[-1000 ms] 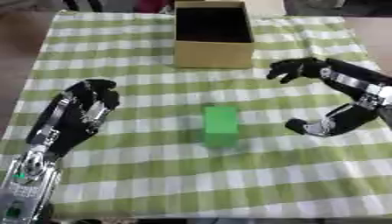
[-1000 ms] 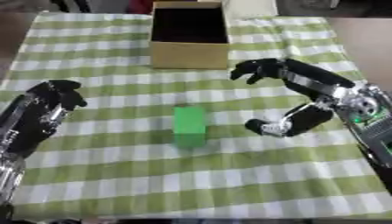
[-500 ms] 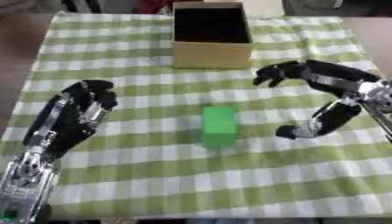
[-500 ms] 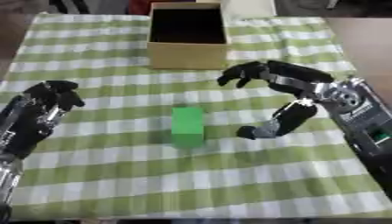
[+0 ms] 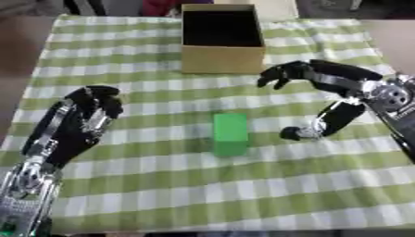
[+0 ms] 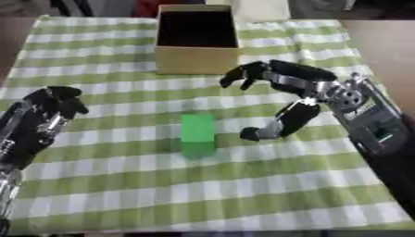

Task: Pick up objects on the table and place them in the box.

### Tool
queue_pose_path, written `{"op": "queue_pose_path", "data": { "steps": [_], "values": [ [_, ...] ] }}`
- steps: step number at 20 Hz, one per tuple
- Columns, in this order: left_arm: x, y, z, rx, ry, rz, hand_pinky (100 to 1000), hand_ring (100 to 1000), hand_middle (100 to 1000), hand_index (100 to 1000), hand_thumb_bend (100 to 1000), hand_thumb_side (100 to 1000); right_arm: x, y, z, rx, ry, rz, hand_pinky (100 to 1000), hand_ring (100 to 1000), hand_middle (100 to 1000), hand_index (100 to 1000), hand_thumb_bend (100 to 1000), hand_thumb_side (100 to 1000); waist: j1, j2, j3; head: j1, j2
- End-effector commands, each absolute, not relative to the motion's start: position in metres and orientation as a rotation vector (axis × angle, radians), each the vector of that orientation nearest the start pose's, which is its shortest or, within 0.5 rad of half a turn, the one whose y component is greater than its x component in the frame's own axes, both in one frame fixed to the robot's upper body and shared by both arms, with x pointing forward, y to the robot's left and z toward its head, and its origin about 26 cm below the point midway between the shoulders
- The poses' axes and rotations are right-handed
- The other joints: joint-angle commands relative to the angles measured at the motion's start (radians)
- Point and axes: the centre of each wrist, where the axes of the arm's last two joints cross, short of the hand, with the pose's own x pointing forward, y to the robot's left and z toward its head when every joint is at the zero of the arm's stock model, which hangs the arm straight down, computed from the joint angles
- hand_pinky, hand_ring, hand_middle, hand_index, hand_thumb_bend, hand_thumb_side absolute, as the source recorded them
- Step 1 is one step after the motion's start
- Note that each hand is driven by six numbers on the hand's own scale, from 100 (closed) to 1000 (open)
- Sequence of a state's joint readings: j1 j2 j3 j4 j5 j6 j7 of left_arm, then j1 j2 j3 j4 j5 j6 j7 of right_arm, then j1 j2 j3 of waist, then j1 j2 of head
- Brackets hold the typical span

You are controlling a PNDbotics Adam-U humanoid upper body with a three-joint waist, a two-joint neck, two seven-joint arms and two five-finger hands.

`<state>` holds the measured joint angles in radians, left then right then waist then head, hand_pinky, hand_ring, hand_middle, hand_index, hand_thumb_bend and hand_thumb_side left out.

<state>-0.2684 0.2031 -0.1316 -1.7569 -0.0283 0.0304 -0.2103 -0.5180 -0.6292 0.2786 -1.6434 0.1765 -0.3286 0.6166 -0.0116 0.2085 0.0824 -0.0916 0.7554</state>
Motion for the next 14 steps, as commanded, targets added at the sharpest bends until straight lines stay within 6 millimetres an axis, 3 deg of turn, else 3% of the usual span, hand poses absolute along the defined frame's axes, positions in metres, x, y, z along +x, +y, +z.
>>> {"op": "queue_pose_path", "data": {
  "steps": [1, 14],
  "values": [
    [0.324, 0.222, 0.128, -0.099, -1.947, -0.603, 925, 624, 536, 727, 338, 499, 0.367, -0.267, 0.195, -0.124, -1.814, 1.719, 795, 971, 830, 930, 435, 348, -0.001, -0.019, 0.002, -0.005, 0.004],
    [0.324, 0.223, 0.133, -0.097, -1.956, -0.626, 925, 627, 543, 725, 337, 495, 0.382, -0.247, 0.183, -0.079, -1.753, 1.792, 789, 960, 829, 929, 432, 374, -0.002, -0.024, 0.021, -0.020, 0.006]
  ]
}}
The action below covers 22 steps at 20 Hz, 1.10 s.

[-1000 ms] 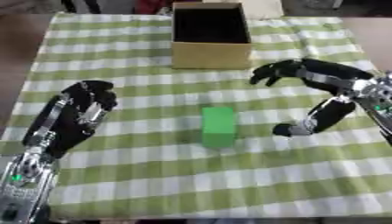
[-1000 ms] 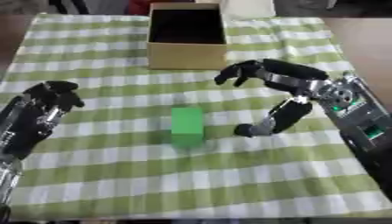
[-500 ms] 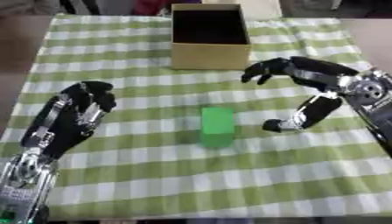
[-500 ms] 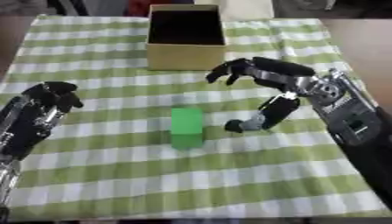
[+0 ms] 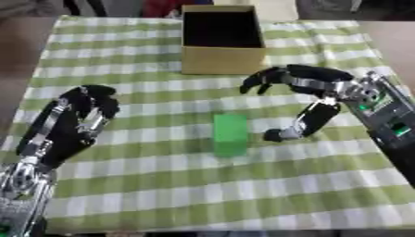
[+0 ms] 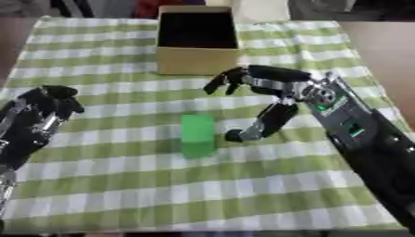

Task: Pick up objects on the table and place them in the box.

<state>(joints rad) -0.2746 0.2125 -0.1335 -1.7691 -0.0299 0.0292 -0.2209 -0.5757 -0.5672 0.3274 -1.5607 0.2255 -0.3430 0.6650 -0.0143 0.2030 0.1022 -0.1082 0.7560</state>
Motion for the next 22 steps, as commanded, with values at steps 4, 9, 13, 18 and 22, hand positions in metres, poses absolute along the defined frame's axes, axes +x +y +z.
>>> {"op": "queue_pose_path", "data": {
  "steps": [4, 9, 13, 18, 22],
  "values": [
    [0.324, 0.224, 0.132, -0.094, -1.952, -0.628, 926, 627, 544, 725, 338, 496, 0.385, -0.243, 0.180, -0.079, -1.738, 1.803, 788, 955, 828, 928, 436, 393, -0.001, -0.020, 0.005, -0.006, 0.005],
    [0.325, 0.225, 0.131, -0.094, -1.946, -0.630, 926, 628, 544, 725, 339, 497, 0.387, -0.239, 0.174, -0.082, -1.716, 1.826, 785, 949, 825, 927, 443, 415, -0.002, -0.023, 0.006, -0.008, 0.006],
    [0.324, 0.225, 0.129, -0.093, -1.940, -0.632, 927, 628, 545, 726, 340, 499, 0.388, -0.236, 0.171, -0.084, -1.703, 1.837, 783, 945, 822, 925, 443, 438, -0.002, -0.026, 0.007, -0.009, 0.007],
    [0.324, 0.226, 0.128, -0.092, -1.933, -0.637, 928, 629, 546, 726, 342, 501, 0.389, -0.232, 0.167, -0.087, -1.691, 1.844, 780, 942, 819, 925, 438, 467, 0.000, -0.029, 0.008, -0.010, 0.009],
    [0.324, 0.226, 0.127, -0.092, -1.928, -0.640, 928, 630, 547, 727, 344, 501, 0.390, -0.230, 0.163, -0.091, -1.671, 1.849, 780, 940, 819, 925, 432, 488, 0.001, -0.030, 0.009, -0.012, 0.009]
  ]
}}
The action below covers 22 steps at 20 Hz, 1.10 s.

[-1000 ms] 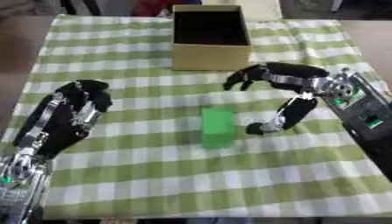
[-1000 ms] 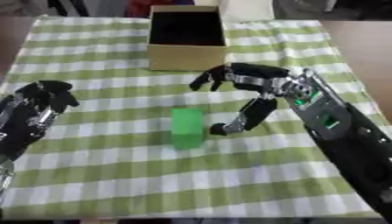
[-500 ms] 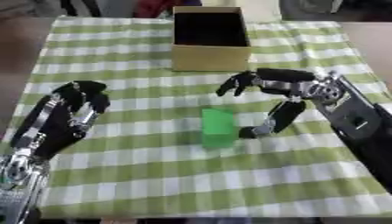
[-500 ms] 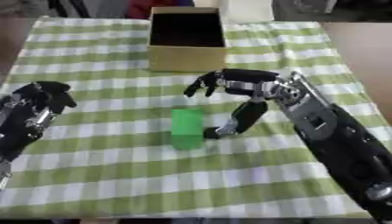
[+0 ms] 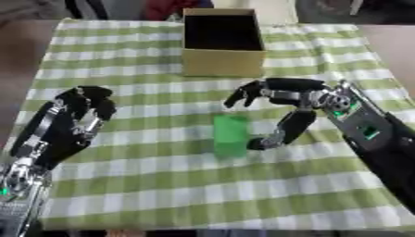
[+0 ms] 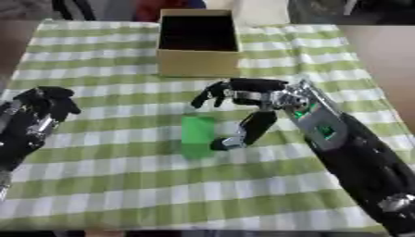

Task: Pick up objects on the table and place them in the box.

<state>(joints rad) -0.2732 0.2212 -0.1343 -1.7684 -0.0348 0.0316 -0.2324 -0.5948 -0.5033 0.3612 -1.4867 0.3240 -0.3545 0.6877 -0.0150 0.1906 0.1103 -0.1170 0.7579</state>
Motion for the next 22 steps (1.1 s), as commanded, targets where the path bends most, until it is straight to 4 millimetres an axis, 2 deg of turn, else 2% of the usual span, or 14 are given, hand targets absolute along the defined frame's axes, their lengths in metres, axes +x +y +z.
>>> {"op": "queue_pose_path", "data": {
  "steps": [1, 22],
  "values": [
    [0.324, 0.226, 0.127, -0.091, -1.927, -0.640, 928, 630, 547, 727, 344, 502, 0.391, -0.231, 0.161, -0.093, -1.666, 1.849, 780, 940, 819, 925, 432, 490, 0.002, -0.017, 0.001, -0.003, 0.007],
    [0.325, 0.224, 0.126, -0.099, -1.924, -0.647, 928, 623, 541, 727, 350, 501, 0.400, -0.233, 0.139, -0.155, -1.591, 1.845, 773, 928, 810, 916, 431, 534, 0.004, -0.011, -0.001, -0.006, 0.007]
  ]
}}
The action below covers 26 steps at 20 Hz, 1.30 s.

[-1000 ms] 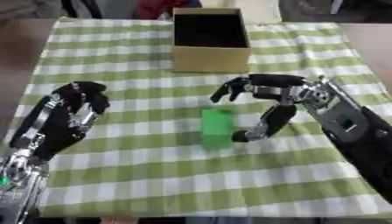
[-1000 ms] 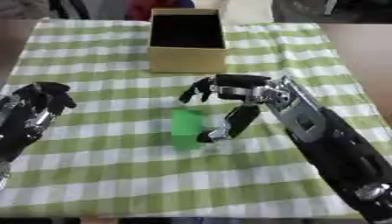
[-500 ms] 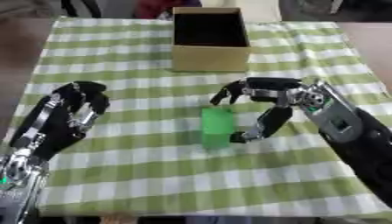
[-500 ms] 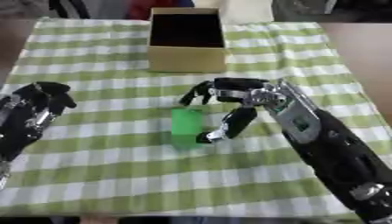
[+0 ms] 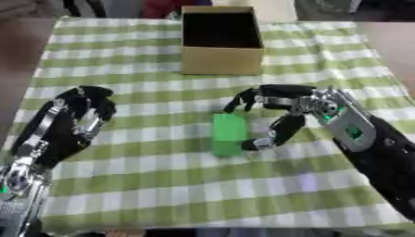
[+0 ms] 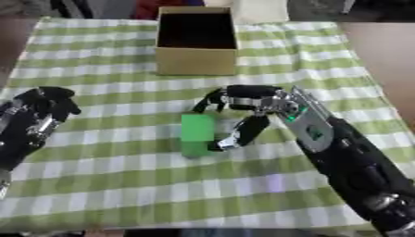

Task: Pick up objects on the table and place them in the box.

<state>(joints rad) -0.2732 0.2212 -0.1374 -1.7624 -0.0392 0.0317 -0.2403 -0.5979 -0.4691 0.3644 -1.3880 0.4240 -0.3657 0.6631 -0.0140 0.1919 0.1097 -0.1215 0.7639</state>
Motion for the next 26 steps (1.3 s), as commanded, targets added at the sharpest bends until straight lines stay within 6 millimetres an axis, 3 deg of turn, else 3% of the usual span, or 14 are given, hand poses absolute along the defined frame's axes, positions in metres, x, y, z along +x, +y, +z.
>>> {"op": "queue_pose_path", "data": {
  "steps": [1, 8, 13, 17, 26],
  "values": [
    [0.325, 0.224, 0.126, -0.100, -1.924, -0.647, 928, 623, 541, 727, 351, 501, 0.401, -0.233, 0.138, -0.156, -1.587, 1.845, 773, 928, 808, 915, 428, 540, 0.003, -0.012, 0.000, -0.001, 0.001],
    [0.325, 0.224, 0.127, -0.102, -1.925, -0.649, 928, 623, 541, 726, 351, 501, 0.402, -0.234, 0.131, -0.178, -1.570, 1.850, 767, 909, 761, 885, 438, 528, 0.004, -0.011, 0.000, -0.002, 0.000],
    [0.325, 0.223, 0.127, -0.102, -1.926, -0.650, 928, 623, 541, 726, 351, 501, 0.403, -0.235, 0.128, -0.208, -1.585, 1.828, 753, 889, 700, 750, 427, 475, 0.004, -0.009, 0.000, -0.001, -0.001],
    [0.325, 0.223, 0.127, -0.103, -1.925, -0.650, 928, 623, 541, 726, 350, 503, 0.404, -0.237, 0.127, -0.237, -1.615, 1.787, 743, 878, 686, 671, 414, 374, 0.004, -0.008, -0.001, -0.001, -0.002],
    [0.325, 0.224, 0.127, -0.099, -1.925, -0.648, 928, 623, 541, 726, 350, 502, 0.405, -0.245, 0.127, -0.311, -1.693, 1.670, 736, 869, 672, 637, 383, 282, 0.003, -0.009, -0.005, 0.002, -0.003]
  ]
}}
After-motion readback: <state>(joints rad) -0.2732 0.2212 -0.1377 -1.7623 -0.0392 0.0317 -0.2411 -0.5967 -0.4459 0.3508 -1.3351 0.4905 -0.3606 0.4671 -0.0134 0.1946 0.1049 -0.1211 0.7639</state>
